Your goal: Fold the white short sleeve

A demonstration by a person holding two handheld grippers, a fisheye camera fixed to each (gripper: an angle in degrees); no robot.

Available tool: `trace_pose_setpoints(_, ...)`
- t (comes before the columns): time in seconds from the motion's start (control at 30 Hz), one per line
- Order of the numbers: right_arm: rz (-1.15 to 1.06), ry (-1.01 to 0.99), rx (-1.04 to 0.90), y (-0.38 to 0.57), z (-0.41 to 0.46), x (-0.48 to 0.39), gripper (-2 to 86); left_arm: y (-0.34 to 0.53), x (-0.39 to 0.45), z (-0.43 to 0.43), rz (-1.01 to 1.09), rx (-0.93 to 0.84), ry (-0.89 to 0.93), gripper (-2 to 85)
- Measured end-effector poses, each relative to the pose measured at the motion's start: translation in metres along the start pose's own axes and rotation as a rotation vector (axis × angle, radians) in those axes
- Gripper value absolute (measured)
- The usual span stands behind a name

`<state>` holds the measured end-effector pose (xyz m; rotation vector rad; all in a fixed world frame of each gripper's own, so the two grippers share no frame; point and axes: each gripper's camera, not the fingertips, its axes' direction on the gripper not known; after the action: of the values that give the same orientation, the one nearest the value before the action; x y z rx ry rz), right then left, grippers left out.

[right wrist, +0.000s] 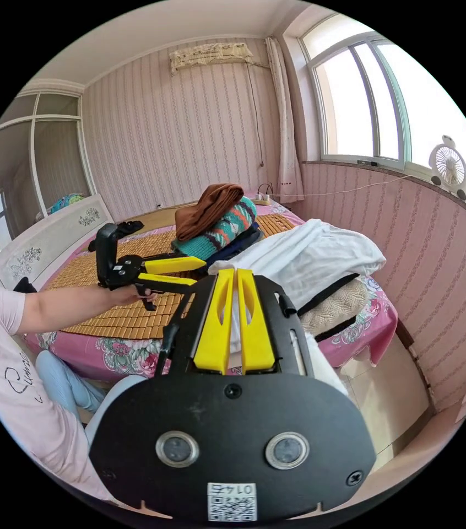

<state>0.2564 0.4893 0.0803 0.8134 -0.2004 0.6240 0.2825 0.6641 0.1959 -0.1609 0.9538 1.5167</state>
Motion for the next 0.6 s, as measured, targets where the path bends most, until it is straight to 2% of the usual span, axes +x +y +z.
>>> trace_pose_setpoints(0.07,-0.008,0.003,0.010,0.006,-0.011,0.004,0.4,-0.015,0.018,0.022,0.058,-0.060,-0.067,5.4)
trace_pose_setpoints(0.13,-0.029,-0.004,0.026,0.009,-0.025,0.005,0.4,-0.021,0.019,0.023,0.016,-0.097,-0.123,2.1)
trace_pose_setpoints(0.2,-0.052,-0.037,0.065,0.007,-0.040,0.002,0.3,-0.021,0.014,-0.004,-0.051,-0.008,-0.064,0.8)
trace_pose_setpoints(0.3,-0.124,-0.134,0.173,-0.005,-0.070,-0.012,0.3,-0.019,0.012,-0.080,-0.088,0.131,-0.092,-0.2)
trace_pose_setpoints(0.43,-0.284,-0.376,0.261,-0.039,-0.096,-0.059,0.2,0.001,0.008,-0.225,-0.125,0.303,-0.305,-0.8)
trace_pose_setpoints(0.5,-0.350,-0.489,0.264,-0.053,-0.087,-0.086,0.2,0.009,-0.001,-0.282,-0.157,0.313,-0.403,-0.9)
trace_pose_setpoints(0.57,-0.376,-0.626,0.260,-0.066,-0.063,-0.116,0.2,0.006,-0.007,-0.350,-0.142,0.276,-0.617,-0.9)
trace_pose_setpoints(0.6,-0.378,-0.744,0.250,-0.074,-0.041,-0.138,0.2,0.002,-0.007,-0.364,-0.130,0.268,-0.662,-0.9)
